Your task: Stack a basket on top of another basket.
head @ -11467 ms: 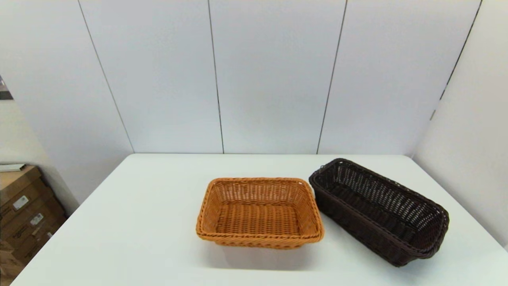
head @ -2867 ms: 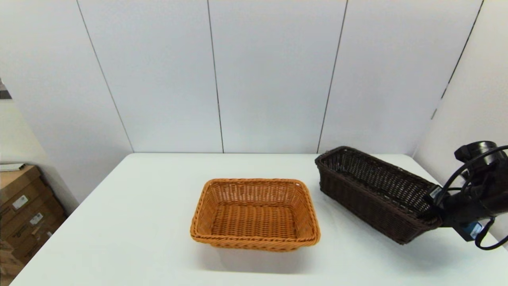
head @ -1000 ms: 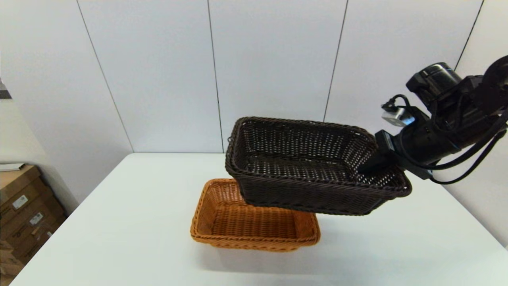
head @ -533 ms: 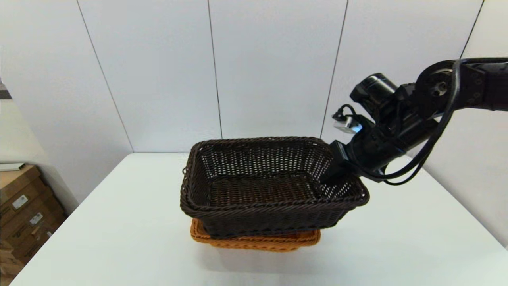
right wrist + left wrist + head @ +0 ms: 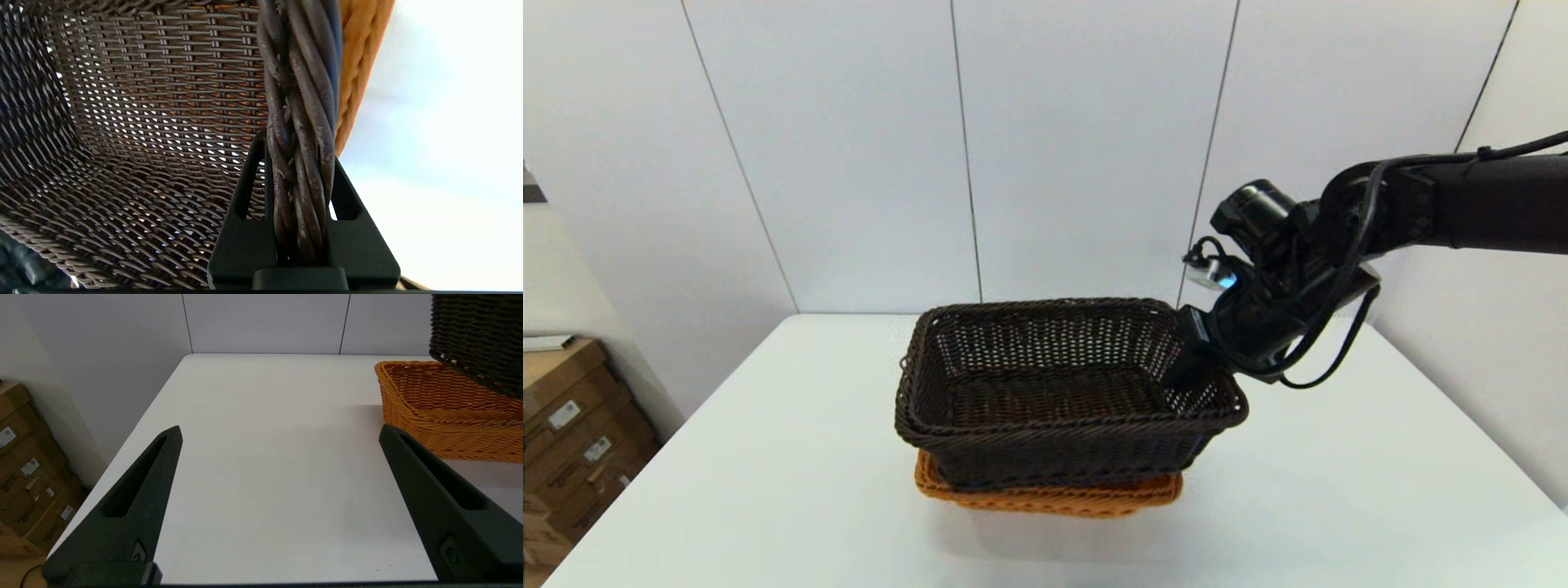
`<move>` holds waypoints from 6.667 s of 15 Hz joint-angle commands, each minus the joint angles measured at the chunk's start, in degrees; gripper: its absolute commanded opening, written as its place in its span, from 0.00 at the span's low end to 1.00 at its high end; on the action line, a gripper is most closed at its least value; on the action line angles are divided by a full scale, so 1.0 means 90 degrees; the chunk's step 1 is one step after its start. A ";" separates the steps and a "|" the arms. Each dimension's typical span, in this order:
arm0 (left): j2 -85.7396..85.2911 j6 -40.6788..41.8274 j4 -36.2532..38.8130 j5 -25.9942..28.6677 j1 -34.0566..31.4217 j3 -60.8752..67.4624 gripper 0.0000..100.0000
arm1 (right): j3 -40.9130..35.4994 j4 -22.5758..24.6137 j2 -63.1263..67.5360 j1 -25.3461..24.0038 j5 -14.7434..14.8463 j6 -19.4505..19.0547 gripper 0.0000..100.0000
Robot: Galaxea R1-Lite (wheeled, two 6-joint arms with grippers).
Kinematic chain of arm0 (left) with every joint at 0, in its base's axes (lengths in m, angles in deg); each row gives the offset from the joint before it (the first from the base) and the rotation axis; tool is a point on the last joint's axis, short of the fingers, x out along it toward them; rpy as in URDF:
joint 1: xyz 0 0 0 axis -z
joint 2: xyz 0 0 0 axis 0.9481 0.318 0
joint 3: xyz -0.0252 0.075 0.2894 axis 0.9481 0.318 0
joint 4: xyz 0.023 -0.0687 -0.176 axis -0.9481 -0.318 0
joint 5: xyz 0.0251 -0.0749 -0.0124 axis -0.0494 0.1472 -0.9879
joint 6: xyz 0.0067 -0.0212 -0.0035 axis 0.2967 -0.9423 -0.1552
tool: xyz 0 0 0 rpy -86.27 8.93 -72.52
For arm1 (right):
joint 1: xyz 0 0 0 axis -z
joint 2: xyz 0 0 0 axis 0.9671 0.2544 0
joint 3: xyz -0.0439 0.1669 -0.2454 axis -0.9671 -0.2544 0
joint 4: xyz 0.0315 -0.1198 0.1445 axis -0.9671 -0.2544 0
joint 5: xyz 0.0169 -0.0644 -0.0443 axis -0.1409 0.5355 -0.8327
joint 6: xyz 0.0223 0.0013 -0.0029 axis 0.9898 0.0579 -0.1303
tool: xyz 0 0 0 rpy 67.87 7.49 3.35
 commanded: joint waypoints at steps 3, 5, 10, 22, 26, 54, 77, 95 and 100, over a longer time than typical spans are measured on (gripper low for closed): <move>-0.0002 -0.0005 0.0005 -0.0005 -0.0007 0.0000 1.00 | -0.0031 0.0504 0.0267 -0.0012 0.0206 0.0431 0.00; -0.0002 0.0005 -0.0005 -0.0005 -0.0007 0.0000 1.00 | -0.0021 0.0543 0.0267 -0.0022 0.0236 0.0587 0.00; -0.0002 -0.0005 -0.0005 -0.0005 -0.0007 0.0000 1.00 | -0.0099 0.0612 0.0374 -0.0130 0.0519 0.0753 0.00; -0.0002 -0.0005 -0.0005 -0.0005 0.0002 0.0000 1.00 | -0.0334 0.1110 0.0433 -0.0296 0.0656 0.0988 0.00; -0.0002 -0.0005 -0.0005 -0.0005 0.0002 0.0000 1.00 | -0.0422 0.1120 0.0442 -0.0305 0.0656 0.0988 0.00; -0.0002 -0.0005 -0.0005 -0.0005 0.0002 0.0000 1.00 | -0.0851 0.1608 0.0628 -0.0354 0.0841 0.1163 0.00; -0.0002 -0.0005 0.0005 -0.0005 0.0002 0.0000 1.00 | -0.1623 0.1335 -0.2966 -0.0383 0.3019 0.0958 1.00; -0.0002 -0.0005 -0.0005 -0.0005 -0.0007 0.0000 1.00 | -0.7170 0.1022 -1.1306 0.2224 0.2794 0.0490 1.00; -0.0002 -0.0005 -0.0005 -0.0005 -0.0007 0.0000 1.00 | -0.7336 0.0641 -1.2145 0.2322 0.2863 0.0206 1.00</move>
